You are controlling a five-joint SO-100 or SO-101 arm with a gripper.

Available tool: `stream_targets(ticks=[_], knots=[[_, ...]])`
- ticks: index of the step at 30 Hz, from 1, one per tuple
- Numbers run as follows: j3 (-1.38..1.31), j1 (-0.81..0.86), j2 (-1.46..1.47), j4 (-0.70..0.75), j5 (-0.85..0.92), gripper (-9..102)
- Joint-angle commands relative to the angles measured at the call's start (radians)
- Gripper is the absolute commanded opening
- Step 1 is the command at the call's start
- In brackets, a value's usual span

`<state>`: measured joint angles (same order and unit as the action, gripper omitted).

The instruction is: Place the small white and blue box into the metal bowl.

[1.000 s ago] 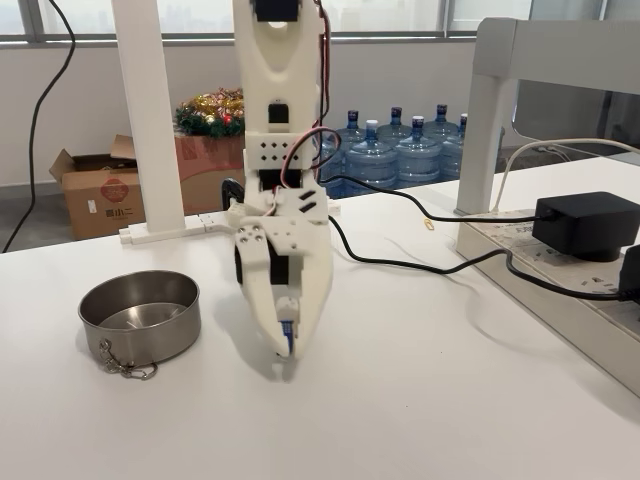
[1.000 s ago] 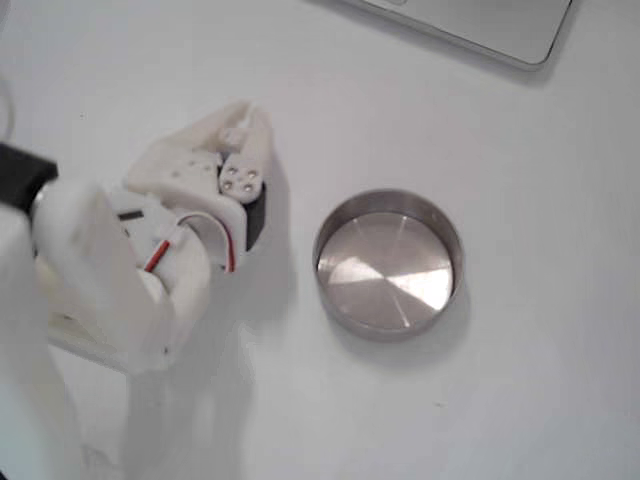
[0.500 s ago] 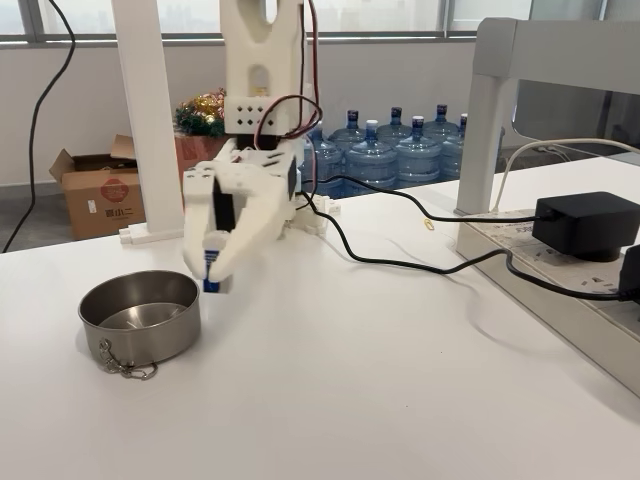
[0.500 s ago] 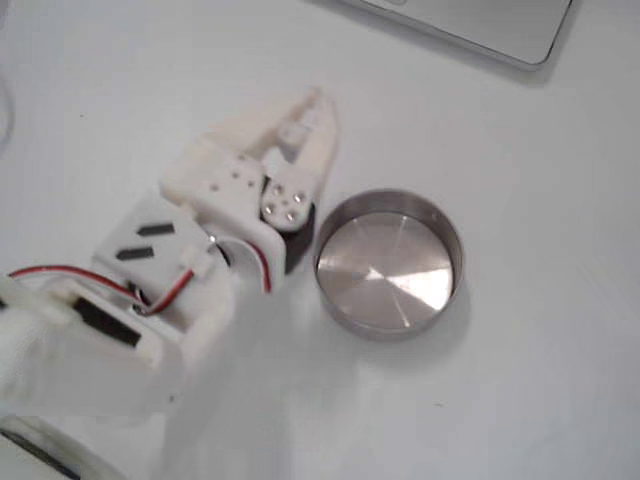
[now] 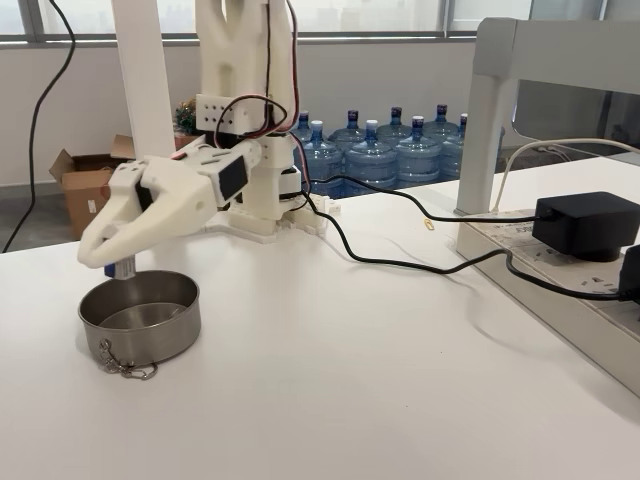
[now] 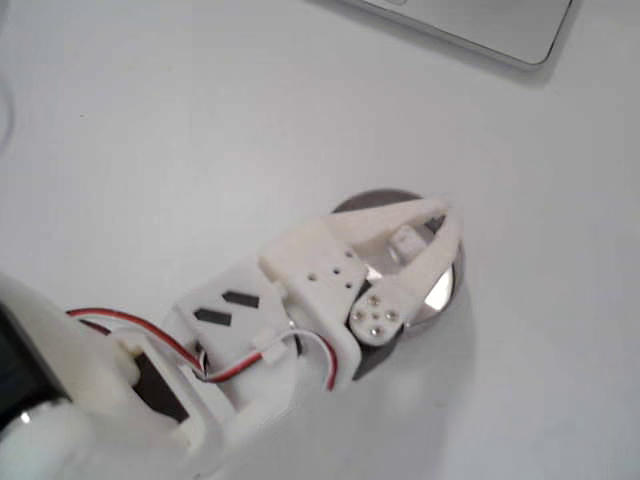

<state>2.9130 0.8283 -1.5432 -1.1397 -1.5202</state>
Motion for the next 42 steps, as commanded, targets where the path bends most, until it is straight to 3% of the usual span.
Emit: stream_targets(ticks=[1, 8, 11, 17, 22, 29, 32, 36, 42], knots=[[0.0, 0.008, -0.025, -0.005, 0.005, 8], [0.005, -0.064, -0.034, -0.006, 0.02, 8], [0.038, -0.13, -0.11, -0.005, 0.138, 8], [0.112, -0.347, -0.264, 0.003, 0.482, -7], [0.169, -0.506, -0.377, -0.006, 0.785, -6], [0.273, -0.793, -0.549, 0.006, 1.43, -6], [0.301, -0.887, -0.522, 0.015, 1.601, -6], [0.299, -0.911, -0.675, 0.267, 1.632, -6], [0.305, -0.902, -1.129, 0.965, 1.537, -6]])
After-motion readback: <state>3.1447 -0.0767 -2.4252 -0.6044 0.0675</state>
